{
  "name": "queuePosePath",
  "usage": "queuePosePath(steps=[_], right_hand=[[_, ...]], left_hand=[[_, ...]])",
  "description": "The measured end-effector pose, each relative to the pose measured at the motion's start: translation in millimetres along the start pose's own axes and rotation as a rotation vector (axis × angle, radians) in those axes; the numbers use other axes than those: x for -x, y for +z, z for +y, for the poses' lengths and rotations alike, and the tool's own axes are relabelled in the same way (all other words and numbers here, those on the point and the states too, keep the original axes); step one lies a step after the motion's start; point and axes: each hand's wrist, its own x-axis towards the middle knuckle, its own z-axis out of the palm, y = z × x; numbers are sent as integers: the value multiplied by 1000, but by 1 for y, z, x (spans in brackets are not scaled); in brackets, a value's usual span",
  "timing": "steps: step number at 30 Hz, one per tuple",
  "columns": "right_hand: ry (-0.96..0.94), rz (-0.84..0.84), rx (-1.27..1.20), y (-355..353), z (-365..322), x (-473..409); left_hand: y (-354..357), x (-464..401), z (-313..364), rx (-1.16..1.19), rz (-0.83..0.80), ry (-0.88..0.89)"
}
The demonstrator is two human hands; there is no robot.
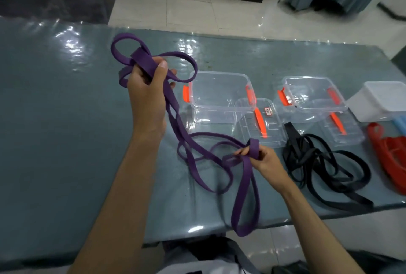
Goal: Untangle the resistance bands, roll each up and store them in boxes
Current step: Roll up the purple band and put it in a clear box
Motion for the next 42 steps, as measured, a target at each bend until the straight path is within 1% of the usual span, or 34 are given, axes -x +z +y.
queuePosePath(steps=[2, 3, 6, 9, 12, 15, 19, 21, 22, 23, 24, 26, 27, 28, 29, 31, 32, 34, 36, 38, 40, 42], right_hand=[[20, 112, 137, -10, 12, -13], [39, 127, 245, -15, 19, -21], [138, 75, 507, -24, 39, -41], [177, 24, 644, -29, 60, -53], [229, -99, 709, -36, 75, -60], [240, -245, 799, -46, 74, -69], [353, -439, 1017, -59, 48, -82], [318, -470, 1047, -66, 31, -86], [270, -461, 989, -69, 21, -86], [224, -440, 855, -71, 11, -86], [208, -416, 630, -71, -2, -85], [264, -390, 85, -67, -32, -80], [306, -389, -131, -63, -43, -79], [339, -390, -260, -59, -52, -77], [361, -385, -314, -54, -58, -75], [404, -372, -328, -44, -62, -69], [424, -363, -358, -39, -61, -66], [441, -311, -494, -33, -55, -61], [416, -193, -660, -28, -49, -57], [378, -46, -772, -26, -45, -57], [343, 66, -841, -23, -42, -59], [301, 127, -860, -21, -42, -59]], left_hand=[[2, 1, 4, -4, 14, 19], [3, 0, 6, -6, 20, 36], [10, 0, 8, -23, 38, 86], [28, 6, -3, -77, 45, 75], [51, 18, -24, -161, 27, 61], [67, 30, -46, -207, 18, 44], [81, 47, -68, -251, 4, 25], [86, 59, -78, -289, 3, 18], [88, 66, -83, -308, 0, 4], [88, 72, -89, -329, -9, -14], [87, 79, -95, -349, -27, -29], [86, 94, -107, -375, -72, -55], [86, 101, -113, -387, -90, -62], [85, 107, -118, -399, -100, -62], [83, 112, -121, -414, -101, -54], [75, 117, -126, -483, -108, -41], [69, 118, -127, -531, -133, -46], [57, 120, -129, -649, -226, -49], [46, 121, -131, -756, -305, -18], [35, 121, -135, -754, -357, -64], [21, 120, -138, -795, -441, -103], [5, 120, -143, -912, -547, -107]])
